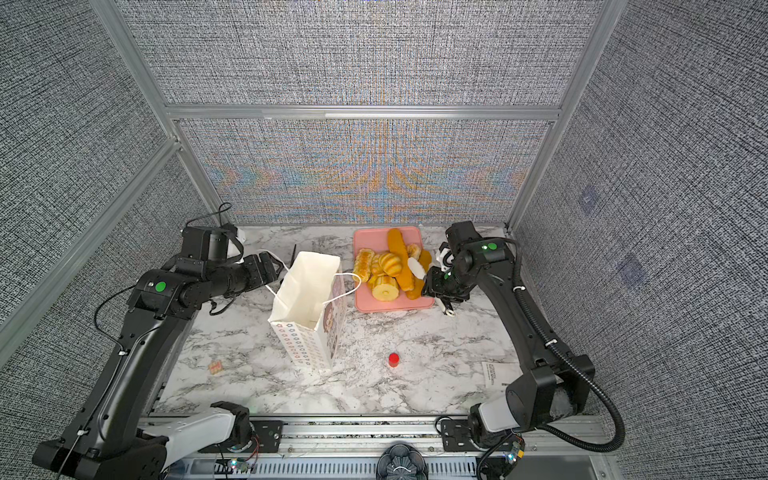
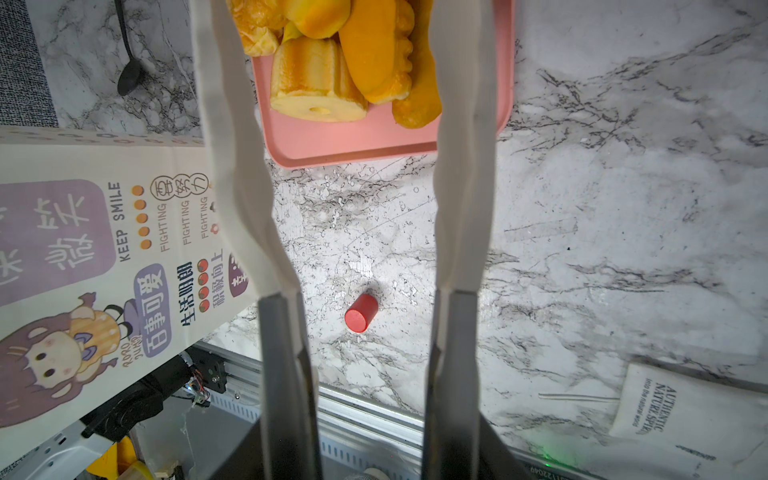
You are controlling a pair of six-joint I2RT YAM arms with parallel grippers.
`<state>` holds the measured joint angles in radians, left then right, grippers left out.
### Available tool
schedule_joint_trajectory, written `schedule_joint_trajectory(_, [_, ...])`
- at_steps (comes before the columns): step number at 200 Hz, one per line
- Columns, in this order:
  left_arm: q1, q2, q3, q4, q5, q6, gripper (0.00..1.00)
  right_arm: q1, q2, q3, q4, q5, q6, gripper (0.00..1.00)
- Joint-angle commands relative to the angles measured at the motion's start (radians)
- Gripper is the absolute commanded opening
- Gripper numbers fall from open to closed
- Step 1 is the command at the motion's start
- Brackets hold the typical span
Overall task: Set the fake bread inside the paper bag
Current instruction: 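Move the tongs with the right gripper over the tray of breads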
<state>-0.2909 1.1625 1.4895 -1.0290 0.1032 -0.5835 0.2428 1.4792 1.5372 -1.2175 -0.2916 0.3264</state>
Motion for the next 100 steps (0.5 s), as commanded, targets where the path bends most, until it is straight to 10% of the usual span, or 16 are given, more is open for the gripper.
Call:
schedule_joint_trajectory(1, [0.002, -0.008, 0.012, -0.031, -0.020, 0.000, 0.86, 0.003, 0.027, 0.035, -0.004, -0.008, -0.027, 0.50])
schedule_joint_trajectory(100, [0.002, 0.001, -0.005, -0.044, 0.018, -0.027, 0.86, 0.022, 0.261, 0.252, -0.071, -0.010, -0.095, 0.50])
